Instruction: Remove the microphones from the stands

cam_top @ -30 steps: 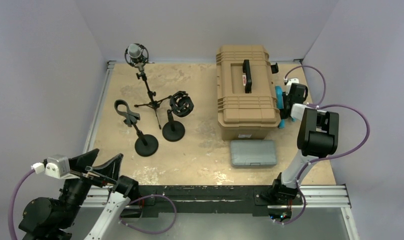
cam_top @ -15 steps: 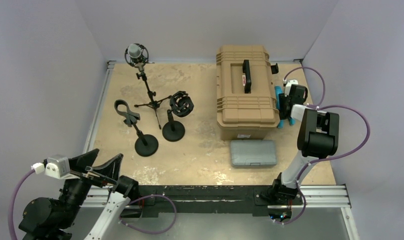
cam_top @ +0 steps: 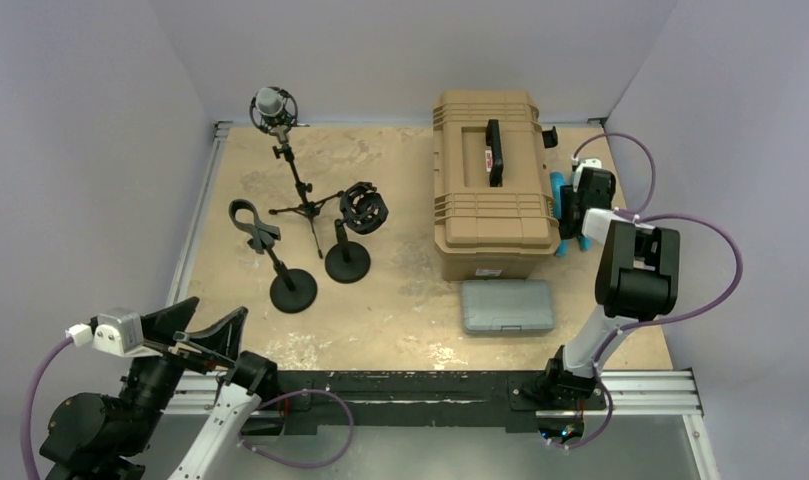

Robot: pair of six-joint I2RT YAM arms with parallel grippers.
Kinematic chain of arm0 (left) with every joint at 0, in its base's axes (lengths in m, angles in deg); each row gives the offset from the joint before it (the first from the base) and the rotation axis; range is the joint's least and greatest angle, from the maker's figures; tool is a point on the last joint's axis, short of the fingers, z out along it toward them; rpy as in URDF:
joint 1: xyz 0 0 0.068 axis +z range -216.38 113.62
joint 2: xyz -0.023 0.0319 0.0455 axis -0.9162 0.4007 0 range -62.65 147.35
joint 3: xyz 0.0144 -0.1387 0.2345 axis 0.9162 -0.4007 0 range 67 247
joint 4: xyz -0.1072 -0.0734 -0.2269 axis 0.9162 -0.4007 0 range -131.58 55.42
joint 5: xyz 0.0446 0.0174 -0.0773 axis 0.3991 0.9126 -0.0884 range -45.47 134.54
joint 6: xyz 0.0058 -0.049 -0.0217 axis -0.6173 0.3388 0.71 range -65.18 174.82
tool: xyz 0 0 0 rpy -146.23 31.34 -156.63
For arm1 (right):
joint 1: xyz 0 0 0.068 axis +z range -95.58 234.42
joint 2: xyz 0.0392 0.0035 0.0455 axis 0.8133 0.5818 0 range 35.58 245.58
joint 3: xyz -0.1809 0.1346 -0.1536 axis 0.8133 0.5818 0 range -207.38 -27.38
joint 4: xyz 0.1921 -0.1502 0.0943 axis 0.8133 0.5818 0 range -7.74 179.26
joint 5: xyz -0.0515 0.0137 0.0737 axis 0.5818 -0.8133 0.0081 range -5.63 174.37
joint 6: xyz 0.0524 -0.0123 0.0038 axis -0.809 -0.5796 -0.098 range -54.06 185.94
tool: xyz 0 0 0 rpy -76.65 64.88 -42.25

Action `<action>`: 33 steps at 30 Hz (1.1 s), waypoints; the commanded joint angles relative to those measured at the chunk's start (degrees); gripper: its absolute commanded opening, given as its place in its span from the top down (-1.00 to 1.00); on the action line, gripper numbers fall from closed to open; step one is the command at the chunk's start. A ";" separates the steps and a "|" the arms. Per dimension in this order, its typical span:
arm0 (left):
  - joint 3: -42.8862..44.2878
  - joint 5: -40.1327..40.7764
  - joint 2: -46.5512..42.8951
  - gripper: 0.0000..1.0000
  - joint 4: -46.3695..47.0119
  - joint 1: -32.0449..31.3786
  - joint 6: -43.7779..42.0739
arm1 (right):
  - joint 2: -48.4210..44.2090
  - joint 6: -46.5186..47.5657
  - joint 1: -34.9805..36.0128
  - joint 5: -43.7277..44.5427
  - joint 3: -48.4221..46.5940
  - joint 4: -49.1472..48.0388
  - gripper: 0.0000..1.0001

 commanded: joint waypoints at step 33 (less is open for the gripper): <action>14.03 -0.20 22.58 -1.00 -5.49 -0.17 2.79 | -39.79 -31.84 44.53 -15.88 -15.23 6.96 -0.97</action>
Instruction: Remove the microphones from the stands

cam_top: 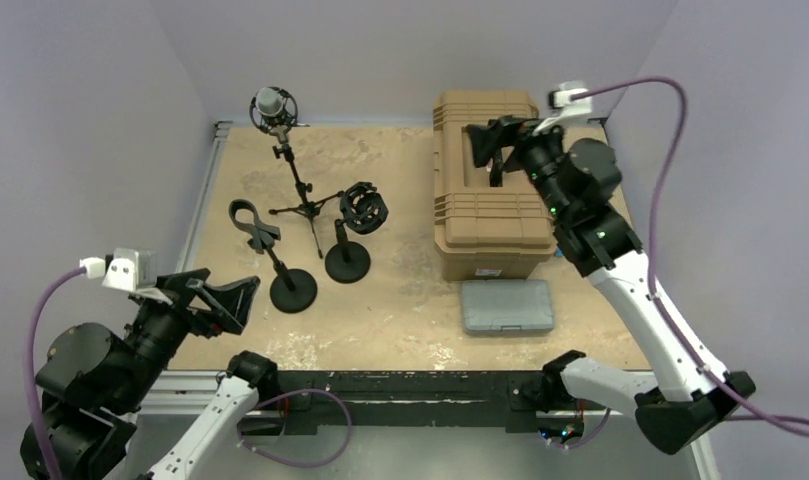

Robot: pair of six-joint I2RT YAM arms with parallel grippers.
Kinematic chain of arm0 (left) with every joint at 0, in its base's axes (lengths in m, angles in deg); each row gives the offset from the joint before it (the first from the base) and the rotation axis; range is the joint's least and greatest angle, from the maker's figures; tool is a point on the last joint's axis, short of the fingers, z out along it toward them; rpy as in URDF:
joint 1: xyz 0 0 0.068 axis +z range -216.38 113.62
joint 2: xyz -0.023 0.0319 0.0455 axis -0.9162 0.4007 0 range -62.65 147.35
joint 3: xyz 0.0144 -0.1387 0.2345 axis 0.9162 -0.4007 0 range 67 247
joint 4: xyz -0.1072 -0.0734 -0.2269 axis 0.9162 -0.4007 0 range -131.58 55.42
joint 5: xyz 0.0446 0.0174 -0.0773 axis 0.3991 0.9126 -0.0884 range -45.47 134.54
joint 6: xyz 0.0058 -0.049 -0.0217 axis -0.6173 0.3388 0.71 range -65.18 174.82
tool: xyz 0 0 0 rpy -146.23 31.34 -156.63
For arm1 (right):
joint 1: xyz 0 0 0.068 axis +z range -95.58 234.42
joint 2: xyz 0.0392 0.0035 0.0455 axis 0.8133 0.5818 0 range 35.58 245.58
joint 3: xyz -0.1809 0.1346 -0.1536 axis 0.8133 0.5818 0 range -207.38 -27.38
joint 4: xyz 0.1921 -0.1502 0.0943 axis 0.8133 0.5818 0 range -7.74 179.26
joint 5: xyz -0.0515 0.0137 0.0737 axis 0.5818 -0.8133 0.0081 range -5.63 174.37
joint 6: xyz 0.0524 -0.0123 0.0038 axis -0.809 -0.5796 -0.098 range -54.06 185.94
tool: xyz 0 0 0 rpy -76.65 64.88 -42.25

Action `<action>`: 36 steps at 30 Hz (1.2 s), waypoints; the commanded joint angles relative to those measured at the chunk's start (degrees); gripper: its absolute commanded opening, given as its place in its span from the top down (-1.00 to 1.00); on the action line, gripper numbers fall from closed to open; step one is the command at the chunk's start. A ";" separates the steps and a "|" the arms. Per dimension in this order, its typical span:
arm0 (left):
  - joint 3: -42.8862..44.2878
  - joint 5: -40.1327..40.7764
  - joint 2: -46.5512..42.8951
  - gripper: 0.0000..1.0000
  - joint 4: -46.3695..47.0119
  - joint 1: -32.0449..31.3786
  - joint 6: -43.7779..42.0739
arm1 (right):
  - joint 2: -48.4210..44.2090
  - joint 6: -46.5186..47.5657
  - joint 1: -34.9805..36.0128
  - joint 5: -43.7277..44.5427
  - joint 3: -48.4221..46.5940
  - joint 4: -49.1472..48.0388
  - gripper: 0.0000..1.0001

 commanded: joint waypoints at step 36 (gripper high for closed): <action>-0.97 11.99 -5.30 -0.72 -2.86 -0.11 13.66 | 41.53 -17.00 43.53 -6.76 -26.32 -17.43 -0.24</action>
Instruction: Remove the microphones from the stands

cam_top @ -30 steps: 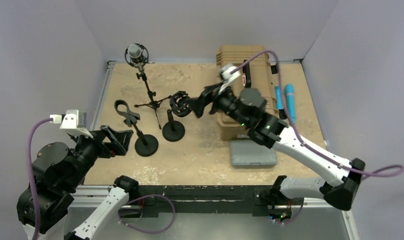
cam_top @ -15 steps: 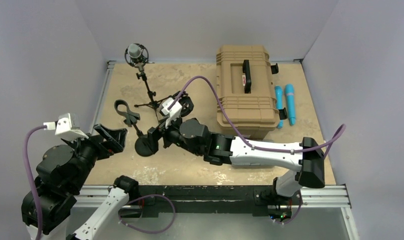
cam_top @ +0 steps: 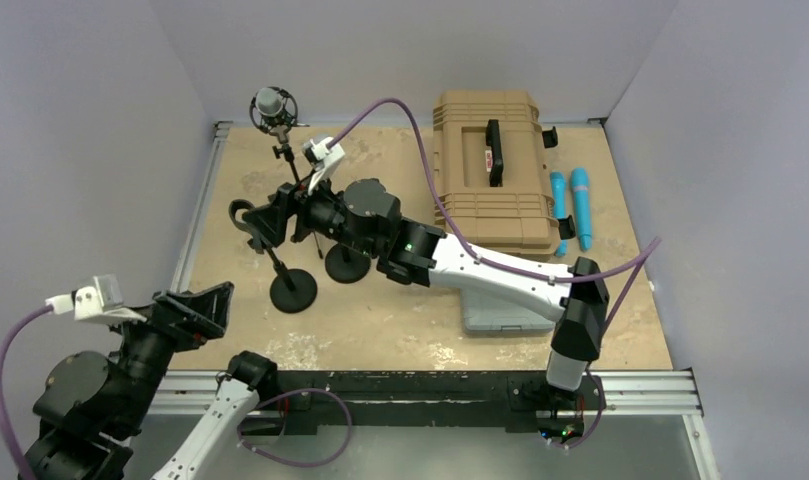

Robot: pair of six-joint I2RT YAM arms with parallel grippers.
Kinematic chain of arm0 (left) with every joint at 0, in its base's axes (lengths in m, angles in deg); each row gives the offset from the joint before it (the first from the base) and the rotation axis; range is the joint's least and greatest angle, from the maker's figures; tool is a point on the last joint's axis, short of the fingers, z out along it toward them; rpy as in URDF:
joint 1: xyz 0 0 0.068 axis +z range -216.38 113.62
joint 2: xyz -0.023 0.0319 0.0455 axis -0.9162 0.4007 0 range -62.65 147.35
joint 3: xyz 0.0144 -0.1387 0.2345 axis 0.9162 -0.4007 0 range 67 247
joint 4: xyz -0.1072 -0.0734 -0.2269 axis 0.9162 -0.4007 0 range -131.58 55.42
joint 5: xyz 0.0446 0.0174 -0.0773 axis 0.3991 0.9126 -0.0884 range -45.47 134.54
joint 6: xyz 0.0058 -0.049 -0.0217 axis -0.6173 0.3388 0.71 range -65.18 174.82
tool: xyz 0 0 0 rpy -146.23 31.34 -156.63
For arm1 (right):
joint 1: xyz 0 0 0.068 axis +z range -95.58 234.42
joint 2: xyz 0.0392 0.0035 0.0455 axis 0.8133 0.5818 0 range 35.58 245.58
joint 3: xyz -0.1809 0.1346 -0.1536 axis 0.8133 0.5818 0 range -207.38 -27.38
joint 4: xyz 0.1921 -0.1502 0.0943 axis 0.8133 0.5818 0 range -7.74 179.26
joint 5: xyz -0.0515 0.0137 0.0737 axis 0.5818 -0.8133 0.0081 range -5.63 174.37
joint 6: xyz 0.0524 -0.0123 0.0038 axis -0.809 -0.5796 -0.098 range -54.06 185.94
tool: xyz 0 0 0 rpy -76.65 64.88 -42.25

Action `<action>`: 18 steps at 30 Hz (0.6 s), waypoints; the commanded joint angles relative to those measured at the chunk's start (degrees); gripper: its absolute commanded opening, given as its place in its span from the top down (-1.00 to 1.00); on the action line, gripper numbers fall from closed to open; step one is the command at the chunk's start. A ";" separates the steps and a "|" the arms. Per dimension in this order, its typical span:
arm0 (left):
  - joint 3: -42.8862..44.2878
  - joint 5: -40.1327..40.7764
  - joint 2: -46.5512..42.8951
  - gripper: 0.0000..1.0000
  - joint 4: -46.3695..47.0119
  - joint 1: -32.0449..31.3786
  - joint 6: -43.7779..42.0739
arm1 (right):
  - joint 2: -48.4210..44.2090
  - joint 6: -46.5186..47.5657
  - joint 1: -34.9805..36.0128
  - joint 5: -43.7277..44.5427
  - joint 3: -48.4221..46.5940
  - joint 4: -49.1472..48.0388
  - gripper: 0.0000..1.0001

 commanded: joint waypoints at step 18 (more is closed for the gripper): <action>-0.35 -3.93 -2.86 -0.72 1.08 -0.17 0.78 | 13.09 -4.17 -4.57 -10.59 -4.09 1.38 0.25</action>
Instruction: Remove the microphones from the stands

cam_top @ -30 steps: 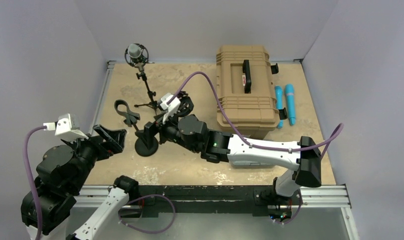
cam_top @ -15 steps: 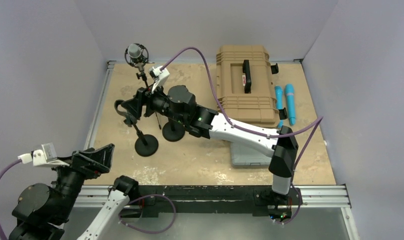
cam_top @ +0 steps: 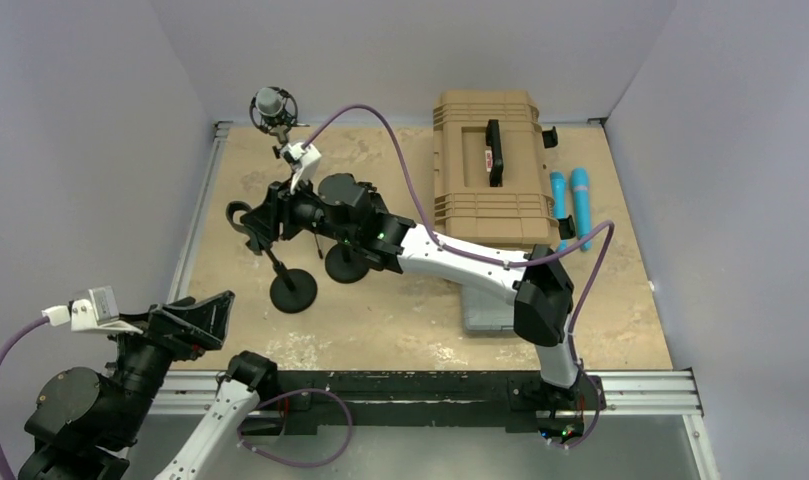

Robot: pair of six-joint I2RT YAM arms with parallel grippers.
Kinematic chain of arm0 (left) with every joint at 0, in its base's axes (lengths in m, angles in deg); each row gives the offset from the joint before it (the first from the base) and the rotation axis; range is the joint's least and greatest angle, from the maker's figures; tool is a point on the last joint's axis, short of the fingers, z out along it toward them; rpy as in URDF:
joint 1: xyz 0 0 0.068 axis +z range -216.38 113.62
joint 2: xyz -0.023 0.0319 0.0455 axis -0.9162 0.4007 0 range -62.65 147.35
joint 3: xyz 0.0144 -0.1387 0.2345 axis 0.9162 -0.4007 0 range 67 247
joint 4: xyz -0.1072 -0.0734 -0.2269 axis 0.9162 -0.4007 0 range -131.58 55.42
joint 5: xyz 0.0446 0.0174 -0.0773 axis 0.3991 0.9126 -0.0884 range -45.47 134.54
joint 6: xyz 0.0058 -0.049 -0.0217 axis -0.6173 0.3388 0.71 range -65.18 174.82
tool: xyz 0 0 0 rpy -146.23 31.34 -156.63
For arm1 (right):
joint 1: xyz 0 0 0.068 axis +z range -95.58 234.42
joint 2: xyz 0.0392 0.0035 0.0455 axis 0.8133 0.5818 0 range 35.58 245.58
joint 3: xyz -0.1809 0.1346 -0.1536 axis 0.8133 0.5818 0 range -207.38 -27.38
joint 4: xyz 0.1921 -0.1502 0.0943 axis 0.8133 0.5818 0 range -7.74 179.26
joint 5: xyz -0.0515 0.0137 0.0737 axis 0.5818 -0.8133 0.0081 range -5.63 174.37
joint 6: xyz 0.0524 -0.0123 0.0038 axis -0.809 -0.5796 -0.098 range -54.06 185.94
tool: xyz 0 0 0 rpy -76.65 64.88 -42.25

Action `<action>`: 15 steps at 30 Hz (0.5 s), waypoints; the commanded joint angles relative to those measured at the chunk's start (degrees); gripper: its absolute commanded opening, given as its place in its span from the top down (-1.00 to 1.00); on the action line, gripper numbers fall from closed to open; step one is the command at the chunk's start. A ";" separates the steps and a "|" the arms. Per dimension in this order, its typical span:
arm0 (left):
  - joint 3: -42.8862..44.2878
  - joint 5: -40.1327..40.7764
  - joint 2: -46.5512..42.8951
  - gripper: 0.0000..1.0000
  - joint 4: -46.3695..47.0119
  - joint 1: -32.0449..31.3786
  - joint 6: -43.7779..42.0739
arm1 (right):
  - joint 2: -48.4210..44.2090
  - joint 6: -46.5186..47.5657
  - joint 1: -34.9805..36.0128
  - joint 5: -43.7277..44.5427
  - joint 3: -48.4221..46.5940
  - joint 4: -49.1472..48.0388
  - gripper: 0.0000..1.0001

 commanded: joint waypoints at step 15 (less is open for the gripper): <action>-4.27 -1.94 1.20 -0.72 2.59 -0.15 0.78 | -0.18 0.70 0.62 2.24 16.10 -1.13 0.31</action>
